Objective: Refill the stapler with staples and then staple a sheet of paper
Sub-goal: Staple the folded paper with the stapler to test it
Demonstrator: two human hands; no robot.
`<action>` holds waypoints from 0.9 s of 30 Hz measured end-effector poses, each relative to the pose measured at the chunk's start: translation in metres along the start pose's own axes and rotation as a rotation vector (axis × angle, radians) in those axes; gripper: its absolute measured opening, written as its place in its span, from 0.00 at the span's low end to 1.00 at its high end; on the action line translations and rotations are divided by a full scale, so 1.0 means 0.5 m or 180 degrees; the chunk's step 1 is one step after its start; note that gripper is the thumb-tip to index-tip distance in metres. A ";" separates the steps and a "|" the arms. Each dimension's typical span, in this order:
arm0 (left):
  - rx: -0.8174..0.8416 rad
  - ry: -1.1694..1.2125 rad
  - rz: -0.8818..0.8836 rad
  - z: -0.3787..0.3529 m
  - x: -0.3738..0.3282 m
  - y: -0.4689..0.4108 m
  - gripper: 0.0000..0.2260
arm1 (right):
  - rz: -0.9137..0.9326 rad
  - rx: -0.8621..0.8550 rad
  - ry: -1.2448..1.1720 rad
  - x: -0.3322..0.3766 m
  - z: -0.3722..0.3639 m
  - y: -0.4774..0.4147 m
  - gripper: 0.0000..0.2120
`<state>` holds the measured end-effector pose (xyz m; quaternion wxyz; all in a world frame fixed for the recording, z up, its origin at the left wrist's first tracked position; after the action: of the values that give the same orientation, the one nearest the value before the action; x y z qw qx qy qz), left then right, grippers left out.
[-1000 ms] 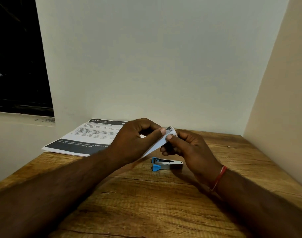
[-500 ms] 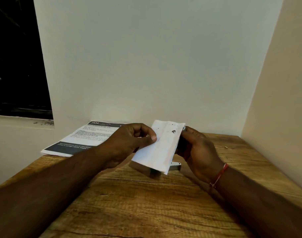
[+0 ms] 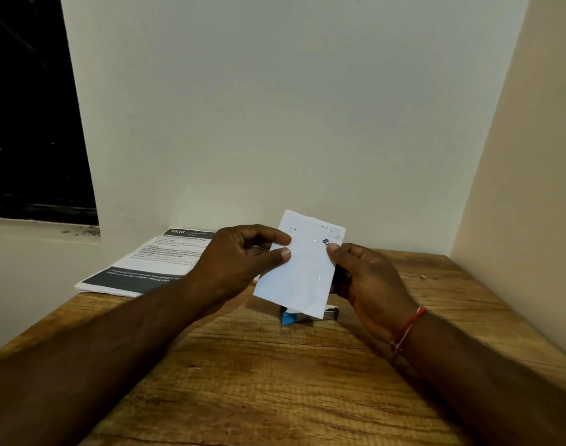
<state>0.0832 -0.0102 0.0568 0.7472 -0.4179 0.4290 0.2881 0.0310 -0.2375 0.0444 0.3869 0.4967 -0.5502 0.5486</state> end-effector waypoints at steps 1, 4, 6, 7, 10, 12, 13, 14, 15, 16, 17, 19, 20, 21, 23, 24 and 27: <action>-0.0016 -0.0008 -0.0007 0.001 -0.002 0.000 0.09 | -0.0002 -0.0013 0.0008 0.000 0.000 0.000 0.12; -0.0110 -0.0004 0.0015 0.006 -0.004 0.001 0.09 | 0.0067 -0.0023 0.0228 0.003 0.001 0.000 0.13; -0.0196 0.0009 0.0017 0.013 -0.007 0.001 0.08 | 0.0179 0.0005 0.0550 0.006 0.002 -0.002 0.14; -0.0276 0.0018 0.0012 0.020 -0.008 -0.001 0.07 | 0.0219 0.0036 0.0710 0.008 0.003 -0.002 0.16; -0.0767 -0.0220 -0.0019 0.078 -0.010 -0.010 0.06 | 0.0153 0.0328 0.1381 0.003 -0.001 0.001 0.24; -0.1042 -0.0781 0.0137 0.138 -0.005 -0.016 0.06 | -0.0090 0.0657 0.1713 -0.012 -0.008 0.007 0.24; -0.1081 -0.1088 0.0286 0.166 -0.001 -0.019 0.06 | -0.0264 0.0838 0.1854 -0.020 -0.012 0.010 0.23; -0.1099 -0.1351 0.0470 0.192 0.009 -0.022 0.07 | -0.0395 0.1004 0.2094 -0.027 -0.015 0.014 0.24; -0.1112 -0.1512 0.0668 0.215 0.022 -0.024 0.08 | -0.0479 0.1123 0.2438 -0.031 -0.016 0.014 0.26; -0.1117 -0.1594 0.0860 0.234 0.038 -0.026 0.08 | -0.0512 0.1199 0.2757 -0.031 -0.015 0.014 0.28; -0.1093 -0.1648 0.1029 0.248 0.056 -0.027 0.09 | -0.0484 0.1222 0.2980 -0.028 -0.014 0.013 0.29; -0.0953 -0.1744 0.1358 0.257 0.084 -0.029 0.10 | -0.0412 0.1198 0.3211 -0.018 -0.008 0.011 0.26; -0.0898 -0.1796 0.1499 0.259 0.096 -0.029 0.11 | -0.0402 0.1172 0.3306 -0.016 -0.005 0.008 0.22; -0.0848 -0.1861 0.1621 0.261 0.106 -0.028 0.11 | -0.0408 0.1142 0.3417 -0.015 -0.002 0.005 0.18; -0.0706 -0.2052 0.1808 0.260 0.116 -0.022 0.10 | -0.0455 0.1099 0.3552 -0.019 0.002 -0.002 0.12; -0.0627 -0.2178 0.1863 0.258 0.117 -0.021 0.10 | -0.0475 0.1080 0.3565 -0.020 0.004 -0.004 0.11; -0.0327 -0.2689 0.2083 0.250 0.114 -0.020 0.08 | -0.0458 0.0971 0.3612 -0.023 0.007 -0.009 0.09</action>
<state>0.1677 0.0982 0.0457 0.7045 -0.1460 0.1842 0.6697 0.0382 -0.2391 0.0338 0.5811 0.2117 -0.1371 0.7738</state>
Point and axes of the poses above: each hand's wrist, its own y-axis away from the middle knuckle, its own z-axis out of the back of the hand, x = y × z, the point moved 5 cm from there along -y, towards the middle knuckle, and after that the axes turned 15 degrees about x, right-handed, at the moved point
